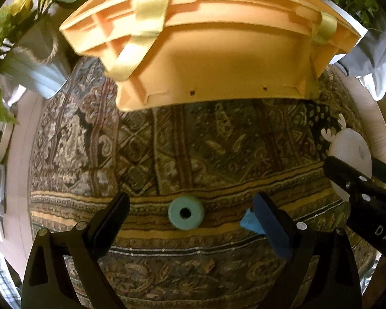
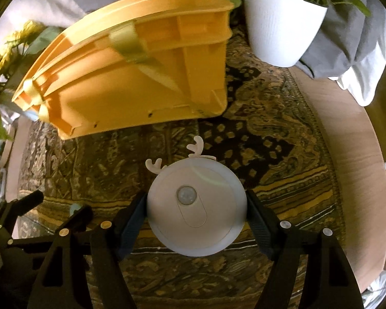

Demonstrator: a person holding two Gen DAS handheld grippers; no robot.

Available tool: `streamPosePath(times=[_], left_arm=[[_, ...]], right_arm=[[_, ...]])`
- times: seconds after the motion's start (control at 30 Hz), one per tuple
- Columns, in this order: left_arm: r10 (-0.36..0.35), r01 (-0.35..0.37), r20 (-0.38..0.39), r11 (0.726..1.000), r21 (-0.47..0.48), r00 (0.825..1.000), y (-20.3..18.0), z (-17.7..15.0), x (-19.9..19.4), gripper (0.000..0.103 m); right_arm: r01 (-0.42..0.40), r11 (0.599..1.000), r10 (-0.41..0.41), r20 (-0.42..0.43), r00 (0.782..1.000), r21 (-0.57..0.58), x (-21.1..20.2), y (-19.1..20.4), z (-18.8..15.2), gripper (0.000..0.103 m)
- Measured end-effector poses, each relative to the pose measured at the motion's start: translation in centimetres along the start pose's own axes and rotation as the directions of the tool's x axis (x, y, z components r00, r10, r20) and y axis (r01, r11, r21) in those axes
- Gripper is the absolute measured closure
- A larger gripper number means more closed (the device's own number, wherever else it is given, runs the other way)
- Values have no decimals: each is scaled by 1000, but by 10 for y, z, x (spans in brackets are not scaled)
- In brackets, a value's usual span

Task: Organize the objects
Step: 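Close the right tool on the white deer toy while the left tool grasps the green ring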

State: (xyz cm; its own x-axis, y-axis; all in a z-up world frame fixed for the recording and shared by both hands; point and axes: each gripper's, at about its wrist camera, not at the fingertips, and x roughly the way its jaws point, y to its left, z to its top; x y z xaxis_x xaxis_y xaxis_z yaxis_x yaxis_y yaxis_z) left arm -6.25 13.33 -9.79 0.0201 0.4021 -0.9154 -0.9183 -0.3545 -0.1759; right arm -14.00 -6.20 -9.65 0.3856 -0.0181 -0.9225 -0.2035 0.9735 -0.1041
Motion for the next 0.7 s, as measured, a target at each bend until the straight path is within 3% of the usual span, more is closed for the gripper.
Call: streamPosePath(times=[0.3, 0.7], left_arm=[[15, -16, -34, 1000, -26, 999, 0, -27, -9, 11], [-19, 13, -83, 997, -75, 996, 3, -31, 7, 36]], right_arm=[[-21, 999, 20, -16, 1000, -24, 1, 13, -7, 29], [-24, 998, 22, -38, 999, -66, 12, 15, -8, 29]])
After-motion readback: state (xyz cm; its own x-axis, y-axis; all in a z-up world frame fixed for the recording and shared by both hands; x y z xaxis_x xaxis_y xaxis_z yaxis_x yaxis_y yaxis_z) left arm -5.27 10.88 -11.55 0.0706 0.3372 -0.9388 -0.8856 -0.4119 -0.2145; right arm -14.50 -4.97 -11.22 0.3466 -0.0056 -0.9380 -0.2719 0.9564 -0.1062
